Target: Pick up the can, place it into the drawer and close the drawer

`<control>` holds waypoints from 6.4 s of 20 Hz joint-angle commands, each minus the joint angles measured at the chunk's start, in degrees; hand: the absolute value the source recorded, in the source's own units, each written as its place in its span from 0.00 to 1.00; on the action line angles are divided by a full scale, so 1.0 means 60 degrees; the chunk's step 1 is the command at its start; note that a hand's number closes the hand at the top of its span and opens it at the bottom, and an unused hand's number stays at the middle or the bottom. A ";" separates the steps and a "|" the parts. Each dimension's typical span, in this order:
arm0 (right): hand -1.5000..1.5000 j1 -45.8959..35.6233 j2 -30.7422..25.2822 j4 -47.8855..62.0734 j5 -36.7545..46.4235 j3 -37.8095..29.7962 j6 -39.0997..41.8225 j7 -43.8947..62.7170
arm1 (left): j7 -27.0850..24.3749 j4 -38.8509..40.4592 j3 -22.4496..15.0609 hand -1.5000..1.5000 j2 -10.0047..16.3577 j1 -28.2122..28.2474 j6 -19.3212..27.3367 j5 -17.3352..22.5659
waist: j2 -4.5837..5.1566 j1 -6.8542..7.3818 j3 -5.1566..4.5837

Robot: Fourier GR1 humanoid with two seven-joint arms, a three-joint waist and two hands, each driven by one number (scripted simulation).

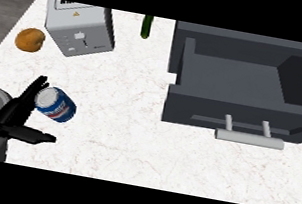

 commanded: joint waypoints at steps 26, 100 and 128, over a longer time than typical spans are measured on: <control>0.00 -0.0466 -0.0039 -0.0168 -0.0021 -0.0428 0.0086 0.0364 | -0.2714 0.4625 -0.0384 1.00 0.0035 -0.2858 -0.1249 -0.0883 | 0.0038 -0.0096 -0.0011; 0.00 -0.2004 -0.0633 -0.0373 0.0487 -0.0401 -0.0156 0.1391 | 0.6009 0.3413 -0.5183 0.00 -0.2744 -1.2935 0.8561 0.4567 | 0.0233 -0.0762 0.0030; 0.00 -0.4310 -0.2454 0.2530 0.6435 0.2343 0.0015 -0.0610 | 0.5368 0.3559 -0.5524 0.00 -0.2744 -1.3592 0.9652 0.6388 | 0.0214 -0.0295 0.0020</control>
